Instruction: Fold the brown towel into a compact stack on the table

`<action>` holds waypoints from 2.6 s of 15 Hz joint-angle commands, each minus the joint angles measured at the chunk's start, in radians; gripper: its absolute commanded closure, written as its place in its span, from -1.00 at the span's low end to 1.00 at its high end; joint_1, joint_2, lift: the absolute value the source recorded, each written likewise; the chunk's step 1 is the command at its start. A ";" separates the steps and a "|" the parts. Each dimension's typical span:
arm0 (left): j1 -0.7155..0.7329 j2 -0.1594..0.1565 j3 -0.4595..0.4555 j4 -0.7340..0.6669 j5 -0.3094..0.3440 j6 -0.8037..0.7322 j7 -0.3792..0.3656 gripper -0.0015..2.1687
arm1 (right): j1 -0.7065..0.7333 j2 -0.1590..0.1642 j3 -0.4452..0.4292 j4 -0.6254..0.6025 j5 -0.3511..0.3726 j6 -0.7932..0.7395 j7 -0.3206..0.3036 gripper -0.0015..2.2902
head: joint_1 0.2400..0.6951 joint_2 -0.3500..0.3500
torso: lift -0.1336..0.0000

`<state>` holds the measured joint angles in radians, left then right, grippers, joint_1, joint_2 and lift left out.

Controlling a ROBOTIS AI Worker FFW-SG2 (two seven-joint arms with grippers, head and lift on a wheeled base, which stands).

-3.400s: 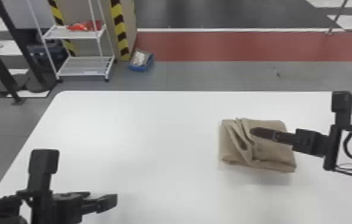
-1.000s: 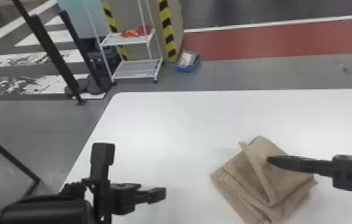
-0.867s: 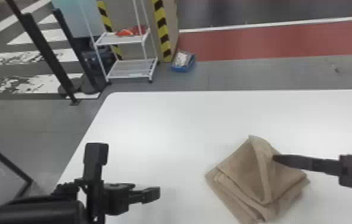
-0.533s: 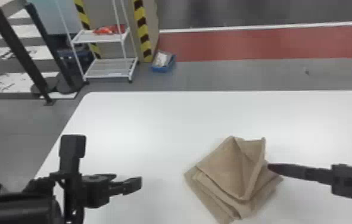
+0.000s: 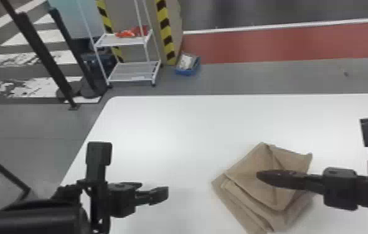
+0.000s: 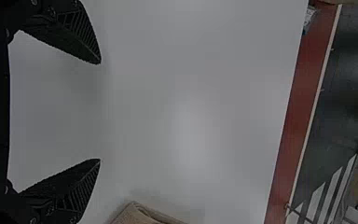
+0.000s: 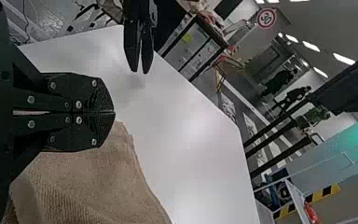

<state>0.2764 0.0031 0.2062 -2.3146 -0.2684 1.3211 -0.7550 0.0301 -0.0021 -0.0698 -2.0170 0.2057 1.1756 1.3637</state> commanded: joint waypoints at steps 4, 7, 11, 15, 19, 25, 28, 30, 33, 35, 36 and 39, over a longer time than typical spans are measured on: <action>0.001 -0.006 0.009 0.014 0.002 -0.024 -0.003 -0.86 | -0.010 0.003 -0.127 -0.049 0.021 0.048 0.003 -0.93 | 1.00 0.64 | -0.86; -0.002 -0.006 -0.008 0.021 0.002 -0.024 -0.001 -0.86 | -0.064 0.003 -0.140 -0.014 0.057 0.115 -0.014 -0.91 | 1.00 0.45 | -0.86; 0.015 -0.006 0.021 0.006 0.002 -0.024 -0.010 -0.86 | -0.108 0.003 -0.148 -0.002 0.098 0.235 -0.031 -0.90 | 1.00 0.38 | -0.86; 0.017 -0.006 0.035 0.015 0.009 -0.046 -0.010 -0.86 | -0.110 -0.001 -0.219 -0.028 0.083 0.333 -0.017 -0.88 | 1.00 0.38 | -0.86; 0.015 -0.006 0.015 0.021 0.009 -0.049 -0.007 -0.86 | -0.125 -0.001 -0.159 0.007 0.138 0.312 -0.031 -0.68 | 1.00 0.32 | -0.86; 0.026 -0.006 0.039 0.017 0.009 -0.049 -0.012 -0.86 | -0.179 -0.012 -0.136 0.043 0.224 0.373 0.003 -0.64 | 1.00 0.36 | -0.86; 0.024 -0.006 0.035 0.021 0.012 -0.052 -0.012 -0.86 | -0.183 -0.025 -0.143 0.043 0.239 0.397 0.003 -0.64 | 1.00 0.34 | -0.86; 0.024 -0.006 0.033 0.023 0.011 -0.055 -0.010 -0.86 | -0.183 -0.044 -0.150 0.046 0.251 0.397 0.003 -0.64 | 1.00 0.31 | -0.86; 0.020 -0.006 0.030 0.029 0.011 -0.055 -0.009 -0.86 | -0.187 -0.041 -0.123 0.070 0.267 0.397 0.003 -0.64 | 1.00 0.24 | -0.86; 0.020 -0.006 0.032 0.029 0.011 -0.055 -0.009 -0.86 | -0.200 -0.038 -0.090 0.095 0.296 0.395 0.003 -0.35 | 1.00 0.25 | -0.86; 0.020 -0.006 0.036 0.029 0.011 -0.055 -0.009 -0.86 | -0.206 -0.035 -0.084 0.104 0.302 0.388 0.003 -0.33 | 1.00 0.26 | -0.86; 0.024 -0.006 0.039 0.029 0.011 -0.055 -0.010 -0.86 | -0.226 -0.035 -0.061 0.138 0.333 0.391 0.003 -0.28 | 1.00 0.31 | -0.86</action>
<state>0.2983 0.0030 0.2442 -2.2856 -0.2577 1.2664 -0.7653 -0.1872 -0.0361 -0.1388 -1.8952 0.5256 1.5656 1.3637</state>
